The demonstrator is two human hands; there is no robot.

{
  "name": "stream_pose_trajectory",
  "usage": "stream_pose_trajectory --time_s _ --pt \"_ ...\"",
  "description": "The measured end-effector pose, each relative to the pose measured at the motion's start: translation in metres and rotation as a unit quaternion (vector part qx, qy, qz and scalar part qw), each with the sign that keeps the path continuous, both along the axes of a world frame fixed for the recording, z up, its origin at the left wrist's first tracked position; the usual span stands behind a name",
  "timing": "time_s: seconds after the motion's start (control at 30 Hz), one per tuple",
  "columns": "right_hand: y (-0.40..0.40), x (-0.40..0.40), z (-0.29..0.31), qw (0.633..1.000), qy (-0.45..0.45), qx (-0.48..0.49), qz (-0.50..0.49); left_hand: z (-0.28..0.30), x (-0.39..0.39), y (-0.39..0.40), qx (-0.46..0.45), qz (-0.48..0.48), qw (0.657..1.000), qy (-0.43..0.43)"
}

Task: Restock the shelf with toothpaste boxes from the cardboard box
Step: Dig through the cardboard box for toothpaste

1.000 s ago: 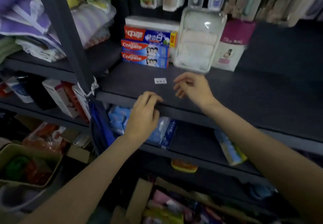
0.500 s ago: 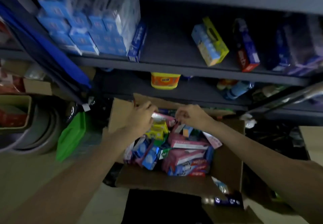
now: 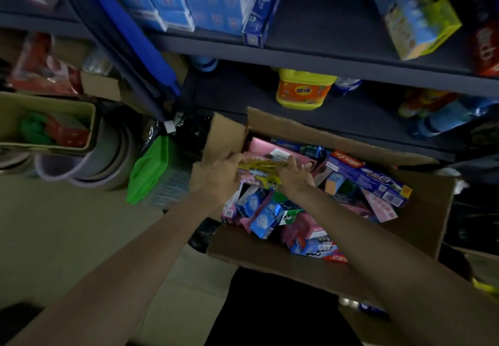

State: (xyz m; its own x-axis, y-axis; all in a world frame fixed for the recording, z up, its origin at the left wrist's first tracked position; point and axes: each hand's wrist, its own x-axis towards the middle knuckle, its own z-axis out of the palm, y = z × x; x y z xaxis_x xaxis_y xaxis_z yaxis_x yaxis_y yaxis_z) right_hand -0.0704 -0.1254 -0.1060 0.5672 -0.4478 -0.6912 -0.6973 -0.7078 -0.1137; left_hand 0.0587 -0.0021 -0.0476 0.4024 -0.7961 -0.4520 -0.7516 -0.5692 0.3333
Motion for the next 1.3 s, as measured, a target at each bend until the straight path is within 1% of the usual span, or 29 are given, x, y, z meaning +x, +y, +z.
stream_pose_trajectory --time_s 0.17,0.23,0.3,0.37,0.47,0.53,0.6,0.63,0.7,0.8,0.9,1.0,1.07,1.13,1.2,1.23,1.3 --pt "0.002 0.006 -0.010 1.000 -0.007 -0.028 -0.009 -0.010 -0.003 0.013 -0.035 0.016 0.999 0.002" --pt "0.002 0.007 -0.010 0.999 -0.008 -0.044 0.007 -0.012 -0.006 0.016 -0.021 0.027 0.999 0.004" --pt "0.004 0.008 -0.007 0.999 -0.004 -0.041 0.009 -0.010 -0.008 0.017 -0.014 0.031 0.999 -0.005" --pt "0.006 0.008 -0.008 0.999 0.005 -0.034 0.004 -0.004 -0.007 0.017 -0.018 0.037 0.999 0.003" --pt "0.005 0.013 -0.008 0.999 0.010 -0.032 0.006 0.004 -0.002 0.015 -0.035 0.029 0.999 0.003" --pt "-0.002 0.010 -0.009 1.000 -0.005 0.000 0.011 0.007 -0.002 0.013 -0.037 0.019 0.999 -0.002" --pt "-0.009 0.001 -0.003 0.998 -0.038 0.045 0.023 0.006 -0.005 0.015 -0.021 0.026 0.999 0.000" --pt "-0.012 -0.005 0.002 0.997 -0.052 0.053 0.030 0.005 -0.006 0.016 -0.009 0.022 1.000 -0.004" --pt "-0.017 -0.012 0.019 0.995 -0.077 0.038 0.052 0.007 -0.008 0.017 -0.004 0.001 1.000 -0.014" --pt "-0.028 -0.009 0.062 0.991 -0.103 0.011 0.083 0.027 -0.006 0.003 -0.032 0.004 0.999 0.024" --pt "-0.053 0.008 0.121 0.987 -0.133 0.016 0.092 0.063 0.003 -0.023 -0.067 0.004 0.997 0.028" --pt "-0.072 0.035 0.199 0.968 -0.222 0.042 0.113 0.103 0.022 -0.042 -0.107 -0.026 0.992 0.060" --pt "-0.081 0.053 0.253 0.949 -0.293 0.030 0.111 0.136 0.039 -0.050 -0.185 -0.022 0.981 0.049" --pt "-0.089 0.070 0.304 0.925 -0.364 0.011 0.110 0.176 0.057 -0.055 -0.288 0.001 0.958 -0.008" --pt "-0.097 0.088 0.350 0.891 -0.443 0.013 0.096 0.216 0.077 -0.060 -0.377 0.021 0.921 -0.097" --pt "-0.102 0.098 0.369 0.871 -0.484 0.012 0.086 0.237 0.087 -0.063 -0.417 0.036 0.898 -0.139" --pt "-0.112 0.122 0.398 0.818 -0.573 0.007 0.050 0.274 0.108 -0.067 -0.480 0.088 0.854 -0.182"
